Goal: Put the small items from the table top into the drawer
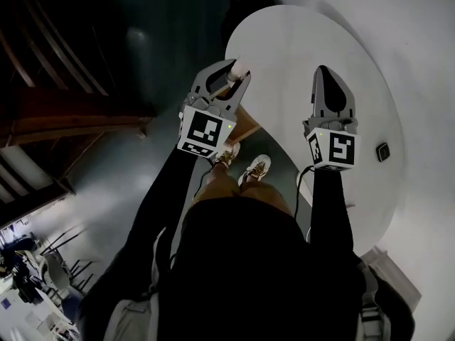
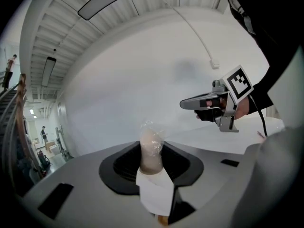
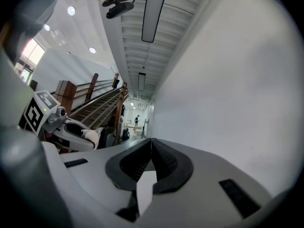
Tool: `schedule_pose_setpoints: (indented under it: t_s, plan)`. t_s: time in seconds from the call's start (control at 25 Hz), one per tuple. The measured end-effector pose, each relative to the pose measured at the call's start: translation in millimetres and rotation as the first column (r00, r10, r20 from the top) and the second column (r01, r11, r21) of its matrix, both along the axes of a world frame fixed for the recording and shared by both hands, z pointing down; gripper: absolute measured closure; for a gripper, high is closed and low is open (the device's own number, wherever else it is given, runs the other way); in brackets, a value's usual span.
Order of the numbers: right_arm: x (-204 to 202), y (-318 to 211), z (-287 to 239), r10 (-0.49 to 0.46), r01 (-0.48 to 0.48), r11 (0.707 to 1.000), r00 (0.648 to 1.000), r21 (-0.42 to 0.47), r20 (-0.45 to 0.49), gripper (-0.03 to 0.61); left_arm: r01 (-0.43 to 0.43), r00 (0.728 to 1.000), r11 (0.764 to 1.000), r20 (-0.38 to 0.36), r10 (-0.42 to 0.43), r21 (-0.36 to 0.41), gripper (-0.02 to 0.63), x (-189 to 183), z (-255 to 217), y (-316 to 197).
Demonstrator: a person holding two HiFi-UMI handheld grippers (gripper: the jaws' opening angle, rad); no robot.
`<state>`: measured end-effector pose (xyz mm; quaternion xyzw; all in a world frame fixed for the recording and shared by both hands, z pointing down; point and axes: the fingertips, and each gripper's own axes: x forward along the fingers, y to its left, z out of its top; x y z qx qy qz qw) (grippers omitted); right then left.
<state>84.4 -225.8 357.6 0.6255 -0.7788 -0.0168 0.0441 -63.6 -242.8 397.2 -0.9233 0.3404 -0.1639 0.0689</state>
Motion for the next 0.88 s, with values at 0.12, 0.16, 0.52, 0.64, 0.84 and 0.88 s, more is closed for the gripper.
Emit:
schedule_pose_setpoints:
  t_s: [0.12,0.16,0.52,0.64,0.84,0.88]
  plan:
    - [-7,0,5,-0.027,0.027,1.000,1.000,-0.003,0.006,0.551,0.027,1.000,1.000,0.006,-0.027,-0.002,0.477,-7,3,4]
    - [-8,0,7,-0.034,0.034,0.999,0.999,-0.004,0.003,0.552,0.029,0.999,1.000,0.013,-0.029,-0.009,0.476,-7,7,5]
    - [-16,-1,17,-0.051,0.051,0.998,0.999,-0.037,-0.014,0.551,0.025,0.972,0.956,0.231,0.045,-0.292,0.471,-35,153,36]
    - [-14,2,21,-0.056,0.054,0.997,0.997,-0.049,-0.044,0.551,0.030,0.943,0.919,0.316,0.104,-0.392,0.468,-45,204,47]
    - [-6,9,31,-0.037,0.032,0.996,0.997,-0.079,-0.066,0.551,0.075,0.882,0.853,0.434,0.185,-0.517,0.460,-53,268,58]
    - [-5,10,32,-0.035,0.029,0.996,0.997,-0.084,-0.067,0.551,0.085,0.868,0.843,0.455,0.200,-0.532,0.459,-54,278,58]
